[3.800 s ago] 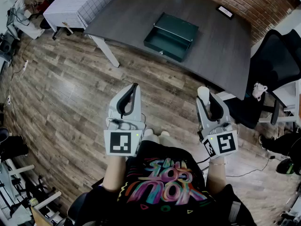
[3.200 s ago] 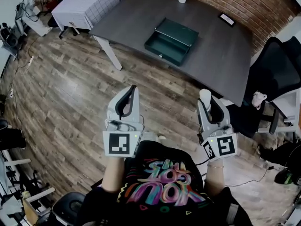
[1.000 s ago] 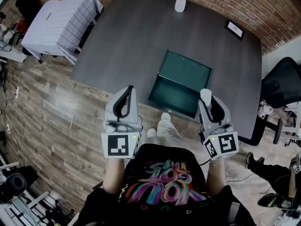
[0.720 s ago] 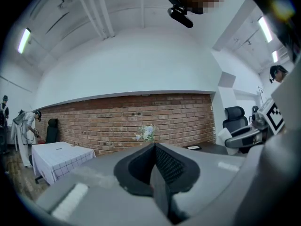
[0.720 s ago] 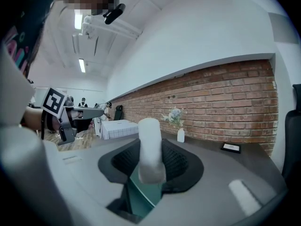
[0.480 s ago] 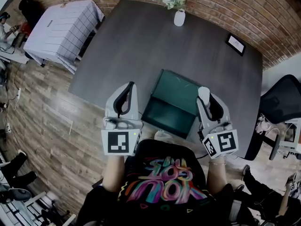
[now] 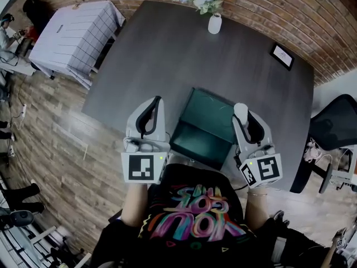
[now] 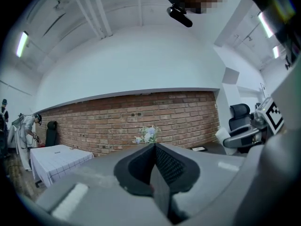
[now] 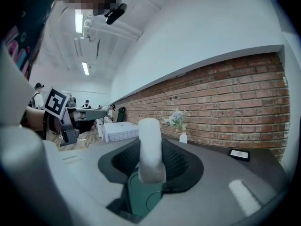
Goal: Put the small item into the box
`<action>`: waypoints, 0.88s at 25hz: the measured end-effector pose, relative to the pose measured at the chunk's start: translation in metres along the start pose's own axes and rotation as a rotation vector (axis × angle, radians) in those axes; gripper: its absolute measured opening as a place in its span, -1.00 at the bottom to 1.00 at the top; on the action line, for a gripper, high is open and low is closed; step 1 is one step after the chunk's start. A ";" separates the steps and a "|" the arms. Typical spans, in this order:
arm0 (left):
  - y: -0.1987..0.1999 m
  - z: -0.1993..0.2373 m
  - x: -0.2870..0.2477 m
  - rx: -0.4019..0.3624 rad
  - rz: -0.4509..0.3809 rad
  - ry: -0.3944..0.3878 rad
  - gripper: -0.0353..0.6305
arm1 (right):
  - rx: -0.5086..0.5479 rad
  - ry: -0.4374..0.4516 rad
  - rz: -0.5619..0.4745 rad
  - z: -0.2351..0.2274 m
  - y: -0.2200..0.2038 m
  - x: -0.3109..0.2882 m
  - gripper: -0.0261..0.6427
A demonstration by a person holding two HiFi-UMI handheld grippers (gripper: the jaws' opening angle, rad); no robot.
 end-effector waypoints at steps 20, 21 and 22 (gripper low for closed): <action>-0.001 -0.001 -0.020 0.019 -0.005 -0.114 -0.89 | 0.005 -0.086 0.027 0.004 0.000 0.005 -0.50; -0.001 -0.001 -0.020 0.020 -0.005 -0.114 -0.89 | 0.007 -0.086 0.028 0.005 0.000 0.005 -0.50; -0.002 -0.001 -0.019 0.020 -0.003 -0.115 -0.89 | 0.010 -0.086 0.030 0.006 0.000 0.005 -0.50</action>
Point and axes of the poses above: the fingertips, and each gripper's own axes: x backward along the fingers, z to its left, y out of its top, the point moved 4 cm from there along x, backward along the fingers, and after that the axes turned 4 degrees about x, right-handed, at the moved point
